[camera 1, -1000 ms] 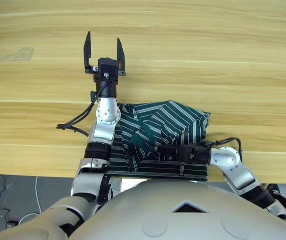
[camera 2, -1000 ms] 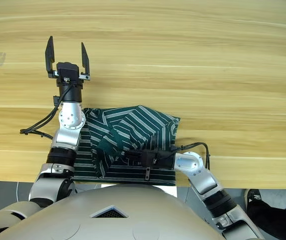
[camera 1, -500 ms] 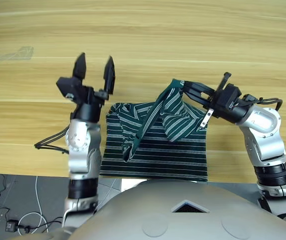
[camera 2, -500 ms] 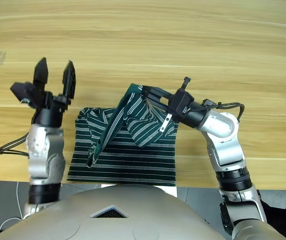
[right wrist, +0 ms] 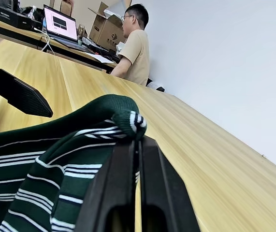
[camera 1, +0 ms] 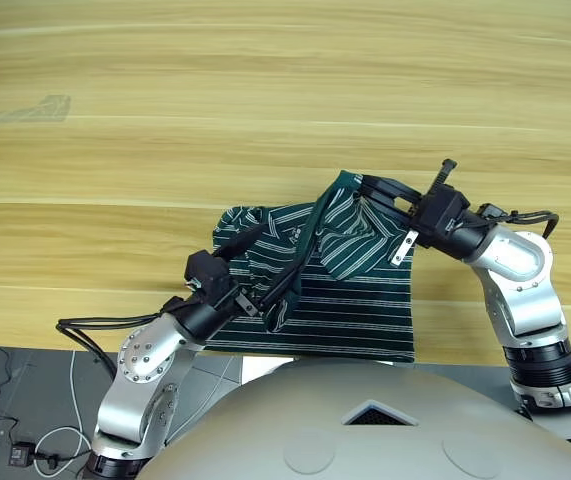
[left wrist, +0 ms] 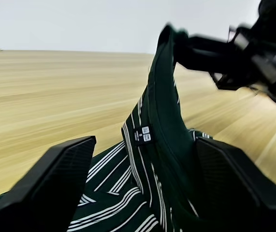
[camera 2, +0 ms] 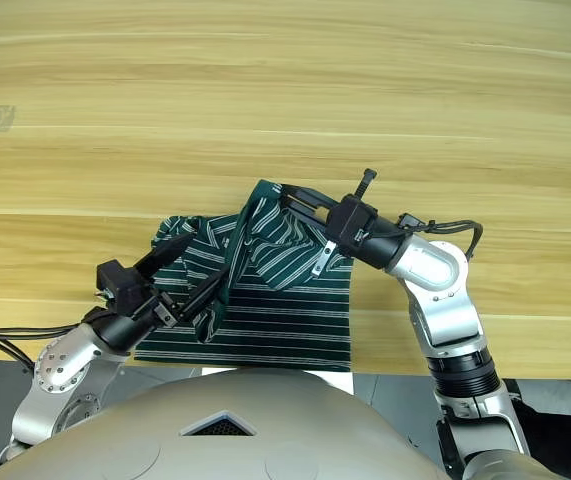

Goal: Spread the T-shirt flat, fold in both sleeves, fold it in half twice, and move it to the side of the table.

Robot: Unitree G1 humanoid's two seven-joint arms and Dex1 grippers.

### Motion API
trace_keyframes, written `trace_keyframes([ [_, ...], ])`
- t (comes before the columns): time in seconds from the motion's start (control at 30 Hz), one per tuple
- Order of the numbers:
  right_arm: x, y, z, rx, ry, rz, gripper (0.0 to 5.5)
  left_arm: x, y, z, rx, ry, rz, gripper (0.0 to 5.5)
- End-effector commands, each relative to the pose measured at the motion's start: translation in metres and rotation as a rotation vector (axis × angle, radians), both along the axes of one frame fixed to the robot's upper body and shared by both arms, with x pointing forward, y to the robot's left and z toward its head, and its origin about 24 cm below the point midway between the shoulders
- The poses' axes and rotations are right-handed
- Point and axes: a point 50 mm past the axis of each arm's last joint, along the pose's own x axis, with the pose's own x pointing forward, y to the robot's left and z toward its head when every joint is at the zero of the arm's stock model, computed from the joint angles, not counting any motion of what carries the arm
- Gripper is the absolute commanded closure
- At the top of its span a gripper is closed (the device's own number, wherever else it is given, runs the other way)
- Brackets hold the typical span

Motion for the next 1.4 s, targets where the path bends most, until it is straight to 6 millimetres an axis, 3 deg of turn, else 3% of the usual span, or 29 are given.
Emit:
trace_keyframes([
  [0.03, 0.002, -0.001, -0.001, -0.014, -0.016, -0.01, 5.48, -0.008, -0.008, 0.004, 0.119, -0.035, -0.059, 1.69],
  [0.13, 0.003, 0.0, 0.001, -0.018, -0.032, -0.014, 5.48, -0.014, -0.01, -0.002, 0.203, -0.032, -0.094, 1.69],
  [0.27, 0.005, 0.0, 0.001, -0.03, -0.05, -0.024, 5.48, -0.02, -0.015, 0.005, 0.147, -0.043, -0.137, 1.69],
  [0.53, 0.008, 0.002, 0.002, -0.031, -0.068, -0.032, 5.48, -0.026, -0.011, 0.0, 0.215, -0.037, -0.153, 1.69],
  [1.07, 0.011, 0.006, -0.001, -0.03, -0.08, -0.032, 5.5, -0.016, 0.001, -0.002, 0.271, -0.07, -0.109, 4.46],
  [1.27, 0.014, 0.002, -0.006, -0.038, -0.073, -0.054, 5.5, 0.004, 0.02, 0.008, 0.344, -0.164, -0.032, 5.4],
  [1.4, 0.016, -0.006, -0.009, -0.033, -0.066, -0.1, 5.5, 0.019, 0.03, 0.017, 0.401, -0.243, -0.013, 5.48],
])
